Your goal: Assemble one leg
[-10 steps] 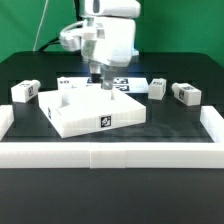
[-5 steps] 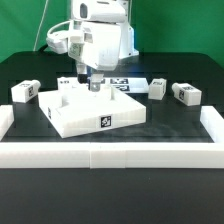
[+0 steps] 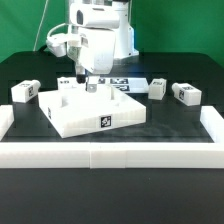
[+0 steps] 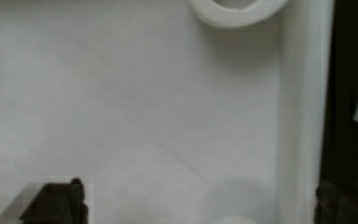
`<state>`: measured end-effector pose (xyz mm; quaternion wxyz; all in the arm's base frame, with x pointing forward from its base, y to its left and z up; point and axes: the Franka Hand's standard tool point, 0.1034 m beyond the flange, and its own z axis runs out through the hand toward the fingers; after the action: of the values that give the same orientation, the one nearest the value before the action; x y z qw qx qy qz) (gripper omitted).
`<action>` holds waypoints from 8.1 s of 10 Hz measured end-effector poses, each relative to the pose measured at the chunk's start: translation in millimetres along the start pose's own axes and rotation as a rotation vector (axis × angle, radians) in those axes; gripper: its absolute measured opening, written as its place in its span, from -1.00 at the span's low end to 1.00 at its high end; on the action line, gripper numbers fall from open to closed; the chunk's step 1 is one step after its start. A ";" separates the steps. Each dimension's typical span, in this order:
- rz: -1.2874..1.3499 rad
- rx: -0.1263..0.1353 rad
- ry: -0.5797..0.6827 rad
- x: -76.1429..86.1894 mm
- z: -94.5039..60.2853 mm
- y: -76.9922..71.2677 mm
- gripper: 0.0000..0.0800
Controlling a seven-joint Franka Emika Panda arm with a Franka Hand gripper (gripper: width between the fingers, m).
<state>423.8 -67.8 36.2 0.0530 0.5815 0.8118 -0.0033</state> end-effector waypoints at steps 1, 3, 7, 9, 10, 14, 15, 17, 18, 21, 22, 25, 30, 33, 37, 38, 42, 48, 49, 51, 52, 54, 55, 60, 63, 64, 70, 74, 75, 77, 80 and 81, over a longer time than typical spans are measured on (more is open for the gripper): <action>0.000 0.009 0.013 8.4 4.0 -11.4 0.62; 0.005 0.032 0.028 13.2 13.1 -23.1 0.62; 0.011 0.047 0.041 13.4 28.0 -26.9 0.62; 0.014 0.046 0.039 11.2 28.6 -25.5 0.32; 0.014 0.047 0.039 11.3 28.7 -25.6 -0.03; 0.017 0.047 0.039 11.3 28.9 -25.9 -0.85; 0.017 0.047 0.040 11.4 28.9 -25.8 -0.85; 0.017 0.047 0.040 11.4 28.9 -25.8 -0.85; 0.017 0.047 0.040 11.4 28.9 -25.8 -0.85; 0.158 0.042 0.039 38.8 27.4 -8.8 -0.85; 0.173 0.036 0.037 47.9 27.1 1.1 -0.85; 0.185 0.039 0.025 67.0 26.4 30.3 -0.85; 0.206 0.036 0.030 80.0 26.6 52.5 -0.85; 0.253 0.038 0.026 89.4 26.1 61.5 -0.85; 0.246 0.020 0.025 101.9 26.4 91.7 -0.85; 0.241 0.019 0.027 106.2 26.2 97.9 -0.85; 0.280 0.031 0.020 119.1 25.7 113.9 -0.85; 0.337 0.040 0.011 132.4 24.9 123.4 -0.85; 0.372 0.047 0.006 133.1 25.0 122.6 -0.85; 0.384 0.050 0.004 133.2 25.1 121.9 -0.83; 0.384 0.051 0.004 133.3 25.4 121.6 -0.83; 0.384 0.051 0.004 133.4 25.5 121.5 -0.28; 0.384 0.051 0.004 133.4 25.5 121.4 0.21; 0.384 0.052 0.004 133.4 25.6 121.3 0.62; 0.400 0.060 -0.015 135.9 4.6 114.6 0.62; 0.417 0.049 -0.021 140.4 -12.0 109.2 0.62; 0.576 0.042 -0.023 145.8 -27.5 100.1 0.62; 1.117 0.072 0.011 162.6 -18.3 78.9 0.62; 1.256 0.082 0.012 170.8 -18.4 78.7 0.62; 1.439 0.097 0.012 186.0 -20.3 80.1 0.62; 1.556 0.114 0.017 187.8 -19.9 79.9 0.62; 1.553 0.123 0.008 189.4 -19.0 79.1 0.62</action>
Offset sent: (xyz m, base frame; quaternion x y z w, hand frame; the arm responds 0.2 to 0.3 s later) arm -0.0103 0.0066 -0.0234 -0.0101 0.0312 0.0017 0.9995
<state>436.8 137.8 42.6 0.0050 0.9853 0.1704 -0.0082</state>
